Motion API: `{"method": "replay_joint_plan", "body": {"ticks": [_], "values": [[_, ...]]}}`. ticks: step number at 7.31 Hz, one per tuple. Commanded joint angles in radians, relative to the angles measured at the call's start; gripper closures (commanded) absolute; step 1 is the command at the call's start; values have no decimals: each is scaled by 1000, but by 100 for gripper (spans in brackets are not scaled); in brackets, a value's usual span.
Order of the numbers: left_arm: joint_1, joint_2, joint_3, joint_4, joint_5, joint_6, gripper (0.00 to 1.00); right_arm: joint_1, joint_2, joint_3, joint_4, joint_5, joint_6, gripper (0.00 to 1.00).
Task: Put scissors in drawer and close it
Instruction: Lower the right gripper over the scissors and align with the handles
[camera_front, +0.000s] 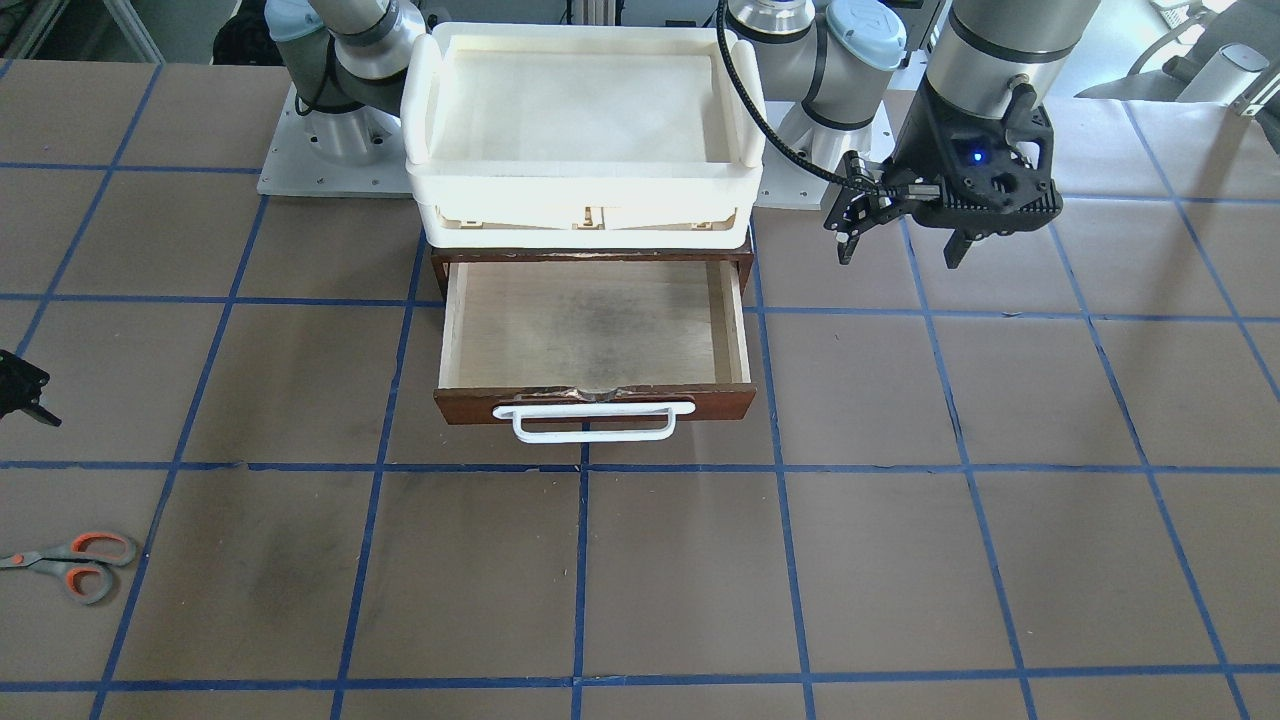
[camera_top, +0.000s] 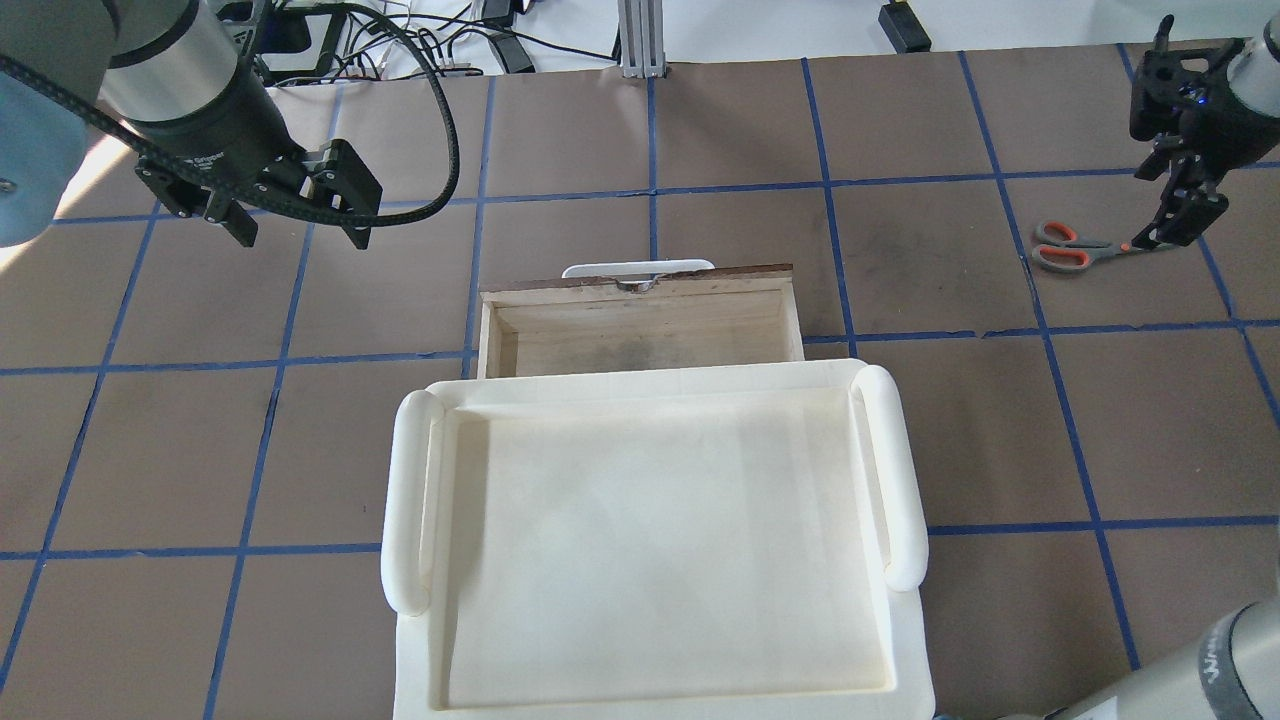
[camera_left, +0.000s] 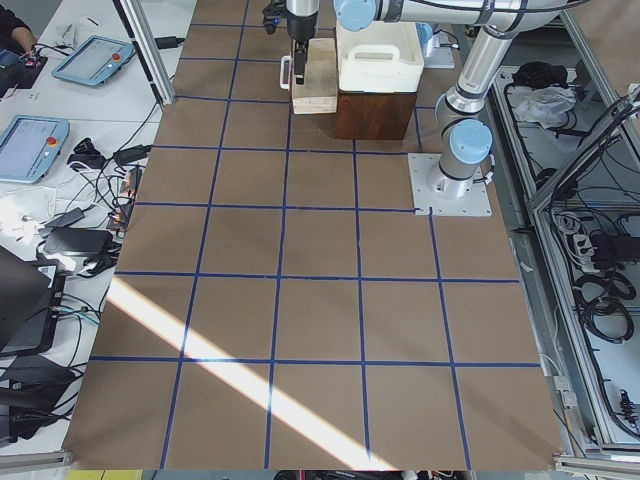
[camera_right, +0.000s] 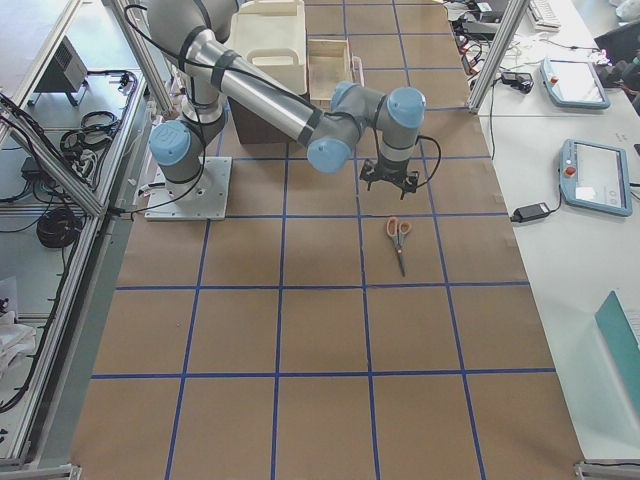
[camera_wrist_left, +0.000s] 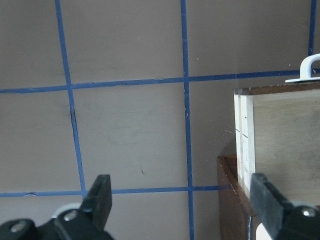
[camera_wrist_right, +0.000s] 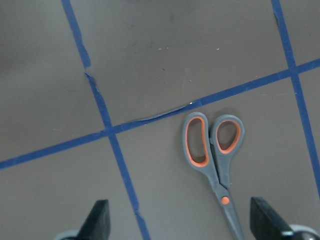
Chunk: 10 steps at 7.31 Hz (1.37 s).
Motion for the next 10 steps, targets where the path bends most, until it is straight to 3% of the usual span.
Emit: {"method": "replay_joint_plan", "body": {"ticks": [1,2,4,10], "values": [[0,0,0,0,0,0,0,-16,158,4,-198,85,-213,5],[0,0,1,0,0,0,0,-16,200,4,-273,92,-220,3],[0,0,0,2,0,0,0,-16,228,4,-304,97,-277,3],[0,0,0,2,0,0,0,-18,219,-10,-248,-6,-294,7]]}}
